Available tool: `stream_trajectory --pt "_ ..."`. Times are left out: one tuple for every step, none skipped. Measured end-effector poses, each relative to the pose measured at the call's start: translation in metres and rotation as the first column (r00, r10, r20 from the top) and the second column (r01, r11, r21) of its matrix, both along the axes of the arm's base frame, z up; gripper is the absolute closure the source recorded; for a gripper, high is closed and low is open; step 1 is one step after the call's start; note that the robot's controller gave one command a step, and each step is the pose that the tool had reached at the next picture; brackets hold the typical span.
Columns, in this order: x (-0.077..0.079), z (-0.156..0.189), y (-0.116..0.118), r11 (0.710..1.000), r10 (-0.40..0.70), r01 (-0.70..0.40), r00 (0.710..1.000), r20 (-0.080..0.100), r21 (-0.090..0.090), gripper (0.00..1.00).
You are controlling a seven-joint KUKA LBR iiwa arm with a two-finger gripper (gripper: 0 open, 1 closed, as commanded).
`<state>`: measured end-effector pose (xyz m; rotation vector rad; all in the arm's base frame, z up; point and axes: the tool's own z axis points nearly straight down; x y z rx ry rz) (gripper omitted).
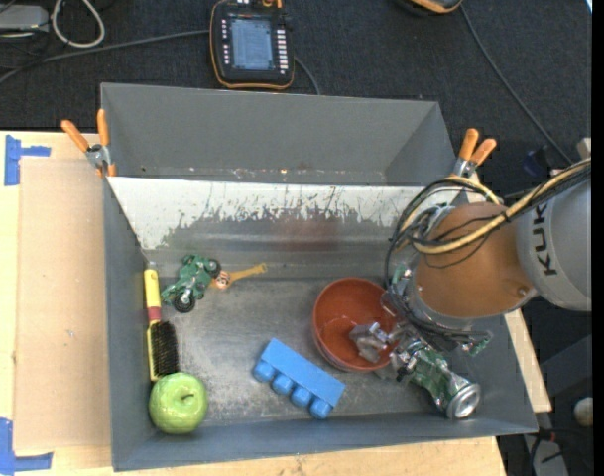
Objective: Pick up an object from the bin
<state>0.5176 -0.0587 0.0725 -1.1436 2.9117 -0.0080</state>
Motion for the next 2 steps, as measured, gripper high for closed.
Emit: stream_trajectory --pt "-0.014 0.001 0.047 0.958 0.286 -0.285 0.958 0.010 -0.008 1.00" --pt "0.004 0.008 0.024 0.999 0.049 -0.049 0.999 0.002 0.004 1.00"
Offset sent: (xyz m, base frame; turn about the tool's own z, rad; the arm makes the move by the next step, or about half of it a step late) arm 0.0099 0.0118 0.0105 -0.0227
